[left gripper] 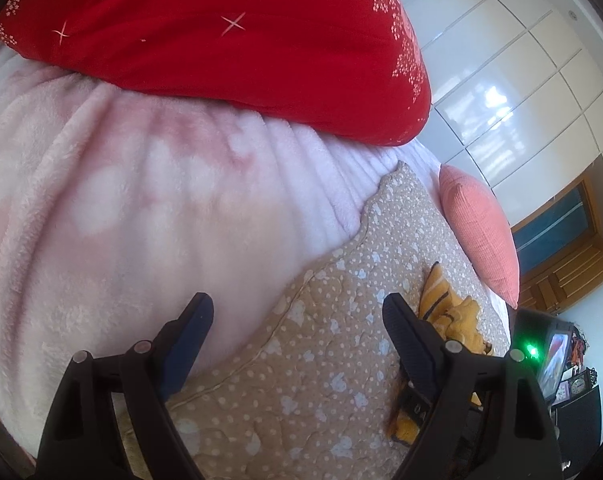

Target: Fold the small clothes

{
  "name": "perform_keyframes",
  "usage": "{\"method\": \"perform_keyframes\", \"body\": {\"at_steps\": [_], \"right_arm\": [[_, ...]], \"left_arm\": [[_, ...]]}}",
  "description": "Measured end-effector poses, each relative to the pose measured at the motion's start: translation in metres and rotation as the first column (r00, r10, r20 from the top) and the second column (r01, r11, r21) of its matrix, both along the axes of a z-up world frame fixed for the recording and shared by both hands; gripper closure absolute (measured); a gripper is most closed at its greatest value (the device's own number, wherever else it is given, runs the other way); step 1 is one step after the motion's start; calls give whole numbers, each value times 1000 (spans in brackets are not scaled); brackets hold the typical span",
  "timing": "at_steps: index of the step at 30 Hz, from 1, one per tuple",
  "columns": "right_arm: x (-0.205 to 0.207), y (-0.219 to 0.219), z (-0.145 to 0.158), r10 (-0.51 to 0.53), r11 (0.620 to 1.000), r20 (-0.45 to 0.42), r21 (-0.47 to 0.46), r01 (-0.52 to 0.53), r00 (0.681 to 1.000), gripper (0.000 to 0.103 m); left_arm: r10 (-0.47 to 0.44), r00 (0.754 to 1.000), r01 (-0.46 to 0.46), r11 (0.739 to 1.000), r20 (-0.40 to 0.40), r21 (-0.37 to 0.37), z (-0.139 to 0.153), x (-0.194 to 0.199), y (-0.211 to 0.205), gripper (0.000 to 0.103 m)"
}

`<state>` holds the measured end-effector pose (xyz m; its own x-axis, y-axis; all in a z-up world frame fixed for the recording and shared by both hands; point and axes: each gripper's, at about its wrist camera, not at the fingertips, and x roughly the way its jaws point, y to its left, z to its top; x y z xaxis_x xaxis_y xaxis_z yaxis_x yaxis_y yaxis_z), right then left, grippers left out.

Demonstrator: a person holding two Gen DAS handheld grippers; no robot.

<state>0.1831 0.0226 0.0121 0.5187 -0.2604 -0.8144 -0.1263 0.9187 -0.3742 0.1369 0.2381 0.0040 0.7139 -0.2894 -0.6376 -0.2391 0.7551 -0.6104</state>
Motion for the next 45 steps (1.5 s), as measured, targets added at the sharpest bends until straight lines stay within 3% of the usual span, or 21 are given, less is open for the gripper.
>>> {"method": "perform_keyframes", "body": {"at_steps": [1,3,7,12,15,19,21,22,23,24,25,28,30,33,36,39,42,44,45], "right_arm": [[-1,-4,3,-37,999,11,0,37,999,62],[-4,-13,12,-50,998,22,34,49,999,79],[-16,-44,41,-46,984,36,173,39,998,87],[-40,-126,96,-158,949,125,292,116,979,87],[-59,-209,115,-294,918,147,320,236,944,88],[-90,-298,116,-470,865,170,287,413,866,88],[-98,-332,100,-512,841,127,274,466,850,87],[-101,-353,83,-519,828,59,284,484,853,86],[-104,-363,75,-525,816,30,300,494,851,83],[-109,-371,74,-539,805,41,318,501,841,72],[-123,-376,82,-578,788,108,330,519,809,59],[-140,-374,105,-612,779,192,314,543,767,50],[-148,-361,128,-584,808,261,282,518,769,50],[-146,-327,162,-463,876,328,313,368,823,51],[-137,-298,170,-374,894,297,368,256,879,53],[-123,-286,151,-356,892,232,374,255,905,59],[-124,-298,110,-436,833,99,419,360,894,62],[-141,-323,70,-502,751,-8,491,440,865,62],[-149,-332,57,-510,724,-16,532,440,860,62]], "left_arm": [[-2,1000,2,1000,-1,1,0,0,-1,17],[-10,1000,10,1000,-7,12,-1,1,-4,17],[-26,1000,26,999,-8,25,0,1,-11,17],[-45,999,46,997,-7,66,3,1,-27,17],[-42,999,42,994,3,101,8,-2,-34,17],[-37,999,36,993,9,116,10,-4,-38,17],[-61,998,58,993,20,103,13,-5,-43,17],[-68,997,65,992,26,112,15,-5,-47,17],[-73,997,68,990,32,123,17,-5,-51,17],[-84,995,77,987,46,140,21,-7,-58,17],[-96,994,86,985,59,152,24,-9,-64,17],[-153,983,130,969,97,210,34,-14,-90,17],[-199,974,168,954,105,249,38,-17,-109,17],[-276,955,236,928,106,287,39,-21,-138,17],[-342,935,296,898,92,325,37,-26,-164,17],[-383,921,329,865,75,380,33,-32,-182,17],[-399,915,346,848,54,402,29,-36,-188,17],[-405,914,358,845,37,396,26,-34,-188,17],[-405,914,363,846,28,391,25,-33,-187,17]]}}
